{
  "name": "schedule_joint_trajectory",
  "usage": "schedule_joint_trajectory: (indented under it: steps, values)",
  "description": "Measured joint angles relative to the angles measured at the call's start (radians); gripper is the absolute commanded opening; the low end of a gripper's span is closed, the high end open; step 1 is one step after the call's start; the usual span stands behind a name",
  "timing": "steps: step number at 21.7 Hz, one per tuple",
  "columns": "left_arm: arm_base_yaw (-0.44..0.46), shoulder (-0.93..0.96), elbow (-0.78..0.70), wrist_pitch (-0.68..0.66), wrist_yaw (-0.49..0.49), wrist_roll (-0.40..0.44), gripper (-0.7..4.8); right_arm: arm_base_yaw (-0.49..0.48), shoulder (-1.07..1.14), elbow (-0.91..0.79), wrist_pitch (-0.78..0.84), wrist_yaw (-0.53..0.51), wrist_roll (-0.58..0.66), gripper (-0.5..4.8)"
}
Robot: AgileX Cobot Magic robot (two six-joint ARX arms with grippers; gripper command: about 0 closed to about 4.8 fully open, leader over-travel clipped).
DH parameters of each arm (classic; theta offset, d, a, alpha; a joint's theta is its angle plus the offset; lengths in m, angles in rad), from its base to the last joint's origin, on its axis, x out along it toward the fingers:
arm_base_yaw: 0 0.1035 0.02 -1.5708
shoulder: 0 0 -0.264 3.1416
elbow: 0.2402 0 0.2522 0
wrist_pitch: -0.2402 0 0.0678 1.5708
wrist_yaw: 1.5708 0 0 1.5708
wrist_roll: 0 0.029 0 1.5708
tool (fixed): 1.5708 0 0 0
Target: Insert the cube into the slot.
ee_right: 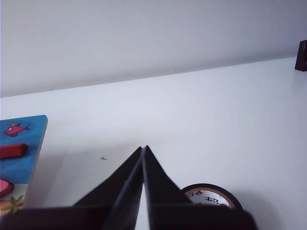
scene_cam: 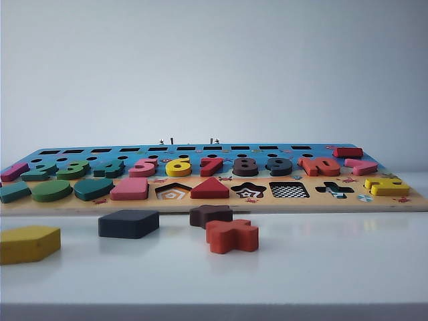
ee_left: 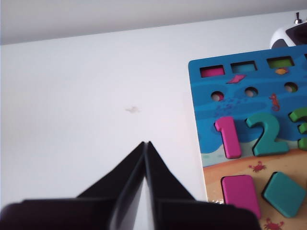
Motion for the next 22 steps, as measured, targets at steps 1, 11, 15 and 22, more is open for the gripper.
schedule_joint_trajectory:
  steps: [1, 11, 15, 22]
  values:
    - [0.0, 0.03, 0.02, 0.0, 0.018, 0.005, 0.17, 0.0, 0.0, 0.0, 0.0, 0.0, 0.0, 0.0]
    - [-0.119, 0.263, 0.294, -0.182, 0.16, 0.026, 0.17, 0.068, 0.089, 0.127, -0.024, -0.001, 0.102, 0.0]
    - [-0.159, 0.32, 0.378, -0.304, 0.201, 0.034, 0.17, 0.196, 0.298, 0.294, -0.085, -0.001, 0.106, 0.01]
    - [-0.212, 0.402, 0.483, -0.457, 0.28, 0.034, 0.17, 0.476, 0.681, 0.627, -0.263, -0.051, 0.082, 1.21]
